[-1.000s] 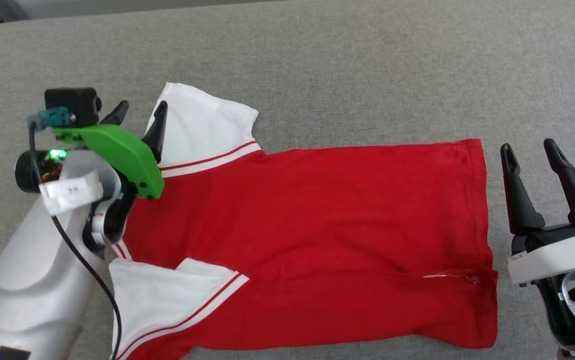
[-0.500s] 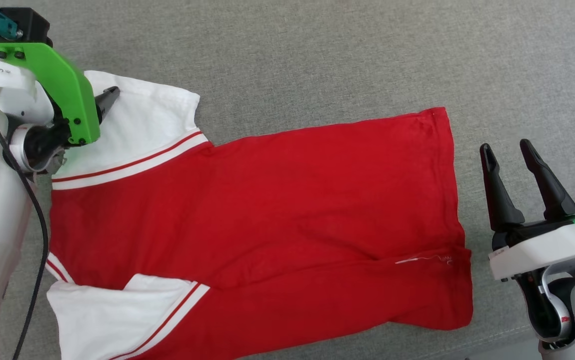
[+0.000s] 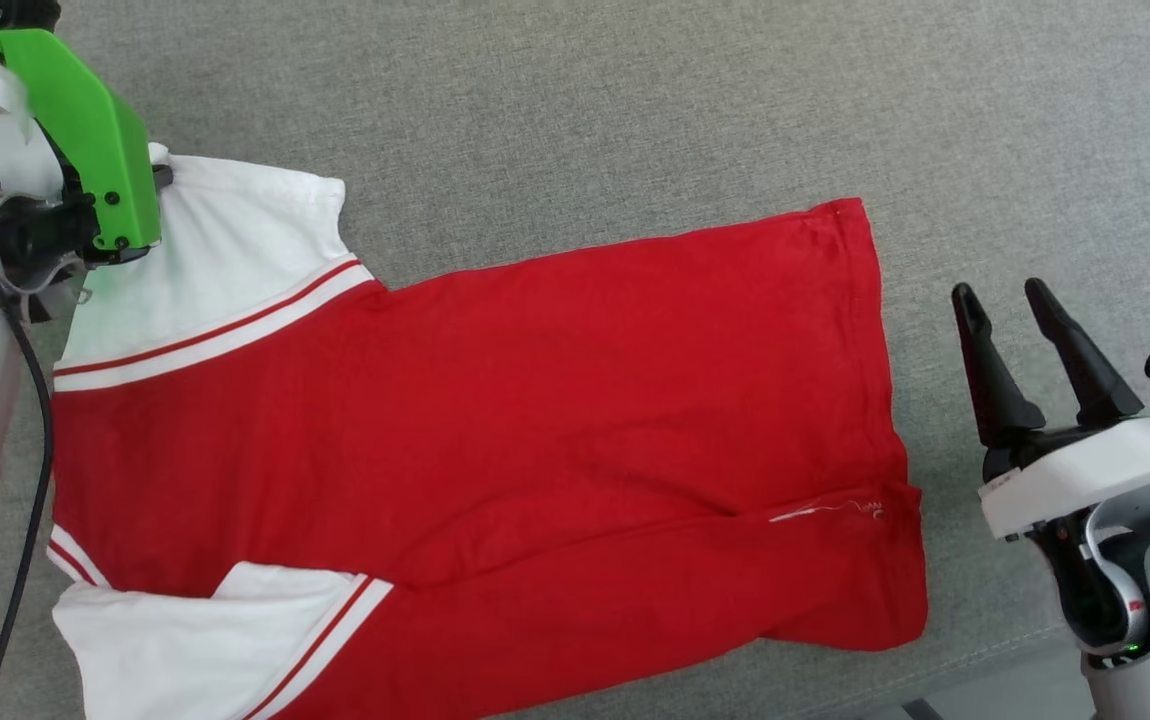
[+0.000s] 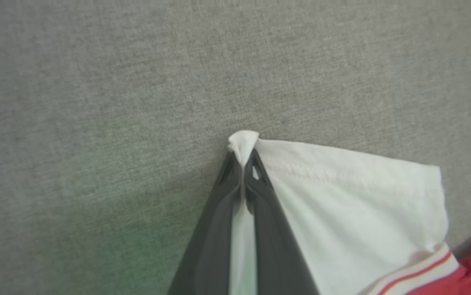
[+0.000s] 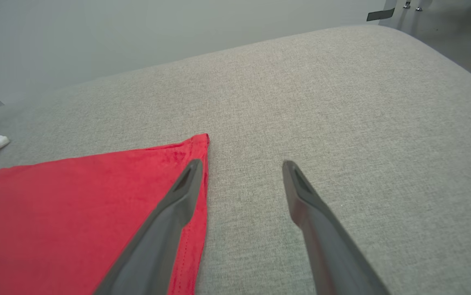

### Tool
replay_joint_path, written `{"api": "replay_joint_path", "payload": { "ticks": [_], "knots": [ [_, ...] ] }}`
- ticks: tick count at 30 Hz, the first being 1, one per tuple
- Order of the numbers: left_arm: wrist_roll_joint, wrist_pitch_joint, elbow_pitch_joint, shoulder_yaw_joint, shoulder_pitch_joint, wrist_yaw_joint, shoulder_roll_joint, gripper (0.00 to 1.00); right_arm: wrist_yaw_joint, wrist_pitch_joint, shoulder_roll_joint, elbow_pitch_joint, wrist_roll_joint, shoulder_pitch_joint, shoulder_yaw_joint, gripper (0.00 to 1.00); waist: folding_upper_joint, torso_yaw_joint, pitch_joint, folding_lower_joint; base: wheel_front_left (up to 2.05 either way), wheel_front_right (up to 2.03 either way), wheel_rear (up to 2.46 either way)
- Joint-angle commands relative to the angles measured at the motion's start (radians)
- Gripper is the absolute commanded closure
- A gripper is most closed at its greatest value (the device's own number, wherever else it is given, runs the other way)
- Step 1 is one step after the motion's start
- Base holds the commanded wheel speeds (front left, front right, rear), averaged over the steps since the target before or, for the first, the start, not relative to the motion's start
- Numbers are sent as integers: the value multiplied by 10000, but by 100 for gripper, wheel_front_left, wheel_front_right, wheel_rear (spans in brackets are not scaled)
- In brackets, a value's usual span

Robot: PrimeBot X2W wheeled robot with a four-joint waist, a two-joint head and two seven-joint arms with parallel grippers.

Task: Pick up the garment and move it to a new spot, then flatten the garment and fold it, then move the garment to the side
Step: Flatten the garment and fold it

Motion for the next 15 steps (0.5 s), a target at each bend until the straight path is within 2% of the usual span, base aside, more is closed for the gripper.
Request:
{"api": "replay_joint_path", "payload": {
  "ticks": [1,6,13,15],
  "knots": [
    [46,-61,264,-321,718,72,-354,100,4,197,-171,148,226,-364,37,0,-1,112,-152,0,0,0,0],
    [183,-704,-25,-280,504,51,-487,100,4,1604,-884,886,1095,-1235,264,0,-1,481,-472,0,0,0,0],
    [405,-1354,-946,-402,328,-43,-712,100,4,4281,-2053,1963,2224,-2650,1098,0,-1,1372,-636,0,0,0,0],
    [455,-1450,-1282,-446,345,-39,-744,100,4,4741,-2279,2163,2330,-3012,1316,0,-1,1616,-596,0,0,0,0]
  ]
}}
